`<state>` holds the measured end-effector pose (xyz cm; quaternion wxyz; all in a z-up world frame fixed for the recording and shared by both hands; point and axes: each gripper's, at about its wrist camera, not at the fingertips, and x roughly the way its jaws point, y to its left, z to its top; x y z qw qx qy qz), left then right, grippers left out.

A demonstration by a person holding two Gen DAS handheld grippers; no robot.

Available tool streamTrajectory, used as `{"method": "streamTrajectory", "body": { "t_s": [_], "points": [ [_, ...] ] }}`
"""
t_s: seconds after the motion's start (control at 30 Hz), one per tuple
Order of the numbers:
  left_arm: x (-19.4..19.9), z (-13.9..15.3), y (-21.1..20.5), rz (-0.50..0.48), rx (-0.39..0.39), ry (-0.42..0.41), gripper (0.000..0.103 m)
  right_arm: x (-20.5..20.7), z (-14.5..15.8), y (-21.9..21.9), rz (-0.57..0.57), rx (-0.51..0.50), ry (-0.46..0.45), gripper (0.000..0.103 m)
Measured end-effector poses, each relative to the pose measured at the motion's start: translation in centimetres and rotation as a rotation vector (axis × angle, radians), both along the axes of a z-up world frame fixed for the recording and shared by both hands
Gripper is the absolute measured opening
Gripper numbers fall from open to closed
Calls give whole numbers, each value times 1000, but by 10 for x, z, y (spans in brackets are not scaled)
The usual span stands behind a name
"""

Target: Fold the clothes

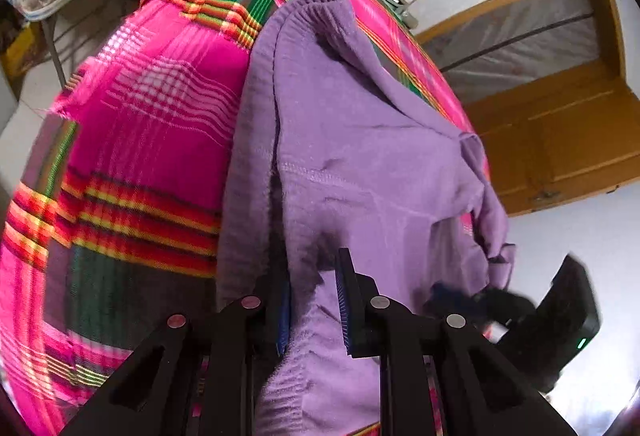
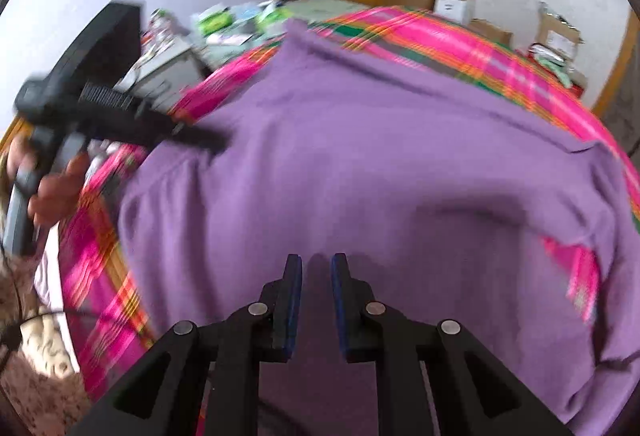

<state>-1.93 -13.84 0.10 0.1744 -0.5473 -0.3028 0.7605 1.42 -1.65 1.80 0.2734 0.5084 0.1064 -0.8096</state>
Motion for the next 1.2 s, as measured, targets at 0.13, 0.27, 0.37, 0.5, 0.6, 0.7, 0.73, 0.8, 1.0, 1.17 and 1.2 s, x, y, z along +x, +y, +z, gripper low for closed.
{"method": "streamTrajectory", "body": {
  "t_s": [0.13, 0.27, 0.37, 0.5, 0.6, 0.7, 0.73, 0.8, 1.0, 1.17, 1.2],
  "points": [
    [7, 4, -3, -1, 2, 23, 5, 18, -4, -14, 57, 19, -5, 22],
    [18, 9, -18, 37, 45, 47, 5, 28, -2, -22, 86, -3, -32, 22],
    [27, 9, -26, 56, 57, 52, 5, 38, -1, -28, 114, -10, -34, 22],
    [26, 0, -30, 88, 58, 37, 5, 47, -2, -37, 140, -21, -48, 22],
    [27, -1, -38, 102, 73, 36, 5, 50, -2, -40, 134, -20, -53, 23],
    [30, 9, -44, 115, 73, 69, 5, 51, 2, -42, 132, -43, -57, 23],
    [32, 13, -46, 124, 67, 82, 5, 51, 4, -42, 131, -54, -59, 23],
    [34, 14, -50, 130, 49, 93, 5, 51, 5, -41, 127, -70, -67, 23],
    [35, -1, -50, 145, 26, 53, 5, 51, 7, -24, 71, -95, -62, 23],
    [37, 3, -41, 141, -25, 68, 8, 48, 29, 37, -129, -165, 21, 23],
    [39, 7, -39, 140, -40, 76, 8, 48, 31, 51, -177, -175, 36, 23]
  ]
}}
